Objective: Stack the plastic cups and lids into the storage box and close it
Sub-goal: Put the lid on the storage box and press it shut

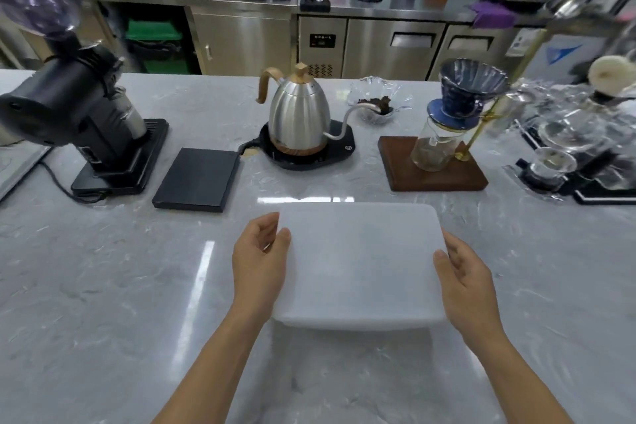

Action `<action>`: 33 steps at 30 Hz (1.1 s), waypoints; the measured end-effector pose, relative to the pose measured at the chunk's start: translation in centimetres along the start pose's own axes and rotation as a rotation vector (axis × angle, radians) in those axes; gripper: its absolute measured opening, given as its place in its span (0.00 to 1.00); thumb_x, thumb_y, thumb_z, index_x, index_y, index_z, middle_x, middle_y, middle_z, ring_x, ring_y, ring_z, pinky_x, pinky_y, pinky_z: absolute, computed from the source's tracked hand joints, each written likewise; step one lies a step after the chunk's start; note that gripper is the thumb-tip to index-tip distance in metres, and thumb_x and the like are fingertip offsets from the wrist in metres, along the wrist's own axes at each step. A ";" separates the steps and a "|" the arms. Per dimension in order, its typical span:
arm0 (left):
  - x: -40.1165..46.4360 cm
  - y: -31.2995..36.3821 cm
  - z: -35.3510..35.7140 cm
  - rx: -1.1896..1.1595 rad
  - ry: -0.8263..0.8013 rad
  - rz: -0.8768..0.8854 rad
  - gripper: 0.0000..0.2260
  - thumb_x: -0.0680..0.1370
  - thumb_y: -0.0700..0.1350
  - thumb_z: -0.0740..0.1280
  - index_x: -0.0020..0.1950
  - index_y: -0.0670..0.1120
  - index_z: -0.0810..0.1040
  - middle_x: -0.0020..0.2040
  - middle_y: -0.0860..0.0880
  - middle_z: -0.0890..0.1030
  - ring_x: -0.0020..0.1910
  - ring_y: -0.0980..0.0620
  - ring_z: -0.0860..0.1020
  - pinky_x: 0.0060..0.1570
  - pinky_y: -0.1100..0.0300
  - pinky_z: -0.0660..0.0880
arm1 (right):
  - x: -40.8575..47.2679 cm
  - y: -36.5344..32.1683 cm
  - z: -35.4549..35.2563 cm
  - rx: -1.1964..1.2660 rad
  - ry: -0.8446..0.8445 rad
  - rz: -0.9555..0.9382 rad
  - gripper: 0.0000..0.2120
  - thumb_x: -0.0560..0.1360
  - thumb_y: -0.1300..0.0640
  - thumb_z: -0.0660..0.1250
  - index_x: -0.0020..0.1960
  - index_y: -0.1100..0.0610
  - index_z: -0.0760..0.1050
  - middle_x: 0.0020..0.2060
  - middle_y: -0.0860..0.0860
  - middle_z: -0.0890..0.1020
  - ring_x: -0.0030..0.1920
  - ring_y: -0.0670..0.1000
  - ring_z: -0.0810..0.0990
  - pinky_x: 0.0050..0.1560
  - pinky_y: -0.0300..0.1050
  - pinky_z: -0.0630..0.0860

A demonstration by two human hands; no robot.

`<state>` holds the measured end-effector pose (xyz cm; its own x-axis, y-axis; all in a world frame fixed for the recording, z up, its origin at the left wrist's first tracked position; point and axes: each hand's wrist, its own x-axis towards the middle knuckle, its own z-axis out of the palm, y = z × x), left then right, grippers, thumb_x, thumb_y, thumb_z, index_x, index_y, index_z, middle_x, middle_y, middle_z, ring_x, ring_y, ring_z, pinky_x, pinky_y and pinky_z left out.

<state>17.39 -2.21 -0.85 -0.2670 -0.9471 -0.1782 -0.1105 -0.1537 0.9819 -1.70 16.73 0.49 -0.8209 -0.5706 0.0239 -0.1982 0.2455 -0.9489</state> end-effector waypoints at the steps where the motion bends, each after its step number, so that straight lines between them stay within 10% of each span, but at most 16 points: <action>1: -0.2 0.1 0.9 -0.002 -0.006 -0.005 0.12 0.81 0.41 0.69 0.63 0.50 0.80 0.60 0.51 0.85 0.60 0.50 0.83 0.63 0.44 0.79 | 0.2 0.3 -0.7 0.017 0.020 0.011 0.19 0.83 0.61 0.61 0.58 0.36 0.76 0.50 0.34 0.85 0.50 0.39 0.84 0.44 0.35 0.81; 15: -2.1 1.0 6.5 -0.034 -0.012 0.006 0.13 0.80 0.40 0.69 0.56 0.59 0.77 0.56 0.60 0.81 0.52 0.67 0.81 0.57 0.58 0.78 | 3.3 2.1 -5.6 0.105 -0.018 0.064 0.17 0.82 0.63 0.62 0.59 0.40 0.75 0.54 0.33 0.84 0.54 0.37 0.83 0.46 0.28 0.77; 19: -2.1 1.5 6.0 0.341 0.029 0.314 0.22 0.79 0.47 0.71 0.72 0.52 0.72 0.69 0.54 0.76 0.67 0.53 0.75 0.69 0.55 0.69 | 3.9 2.1 -6.6 -0.139 0.030 0.025 0.24 0.82 0.55 0.64 0.76 0.50 0.64 0.73 0.46 0.70 0.72 0.48 0.71 0.65 0.38 0.67; 23: -2.3 2.9 8.5 0.822 -0.237 0.704 0.34 0.78 0.64 0.57 0.80 0.49 0.62 0.82 0.49 0.61 0.81 0.46 0.56 0.79 0.44 0.53 | 4.6 0.6 -4.9 -0.632 -0.156 -0.395 0.32 0.82 0.46 0.59 0.81 0.53 0.52 0.81 0.48 0.52 0.81 0.48 0.47 0.78 0.47 0.48; 27: -2.2 1.6 10.7 1.199 -0.361 0.657 0.37 0.77 0.72 0.42 0.83 0.58 0.42 0.83 0.55 0.38 0.81 0.47 0.34 0.78 0.38 0.37 | 5.4 0.8 -3.1 -1.030 -0.287 -0.419 0.34 0.80 0.35 0.42 0.81 0.47 0.37 0.80 0.46 0.35 0.79 0.49 0.31 0.80 0.54 0.37; 33: -2.0 0.8 10.9 1.285 -0.376 0.647 0.39 0.74 0.75 0.34 0.82 0.59 0.39 0.83 0.55 0.38 0.81 0.47 0.33 0.77 0.37 0.33 | 5.5 1.7 -2.8 -1.092 -0.310 -0.378 0.36 0.78 0.33 0.35 0.80 0.47 0.33 0.80 0.47 0.34 0.78 0.48 0.28 0.79 0.53 0.34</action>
<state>7.36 2.69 -0.38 -0.8017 -0.5952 0.0542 -0.5746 0.7925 0.2044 -8.04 16.20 -0.09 -0.4788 -0.8776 0.0244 -0.8724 0.4724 -0.1255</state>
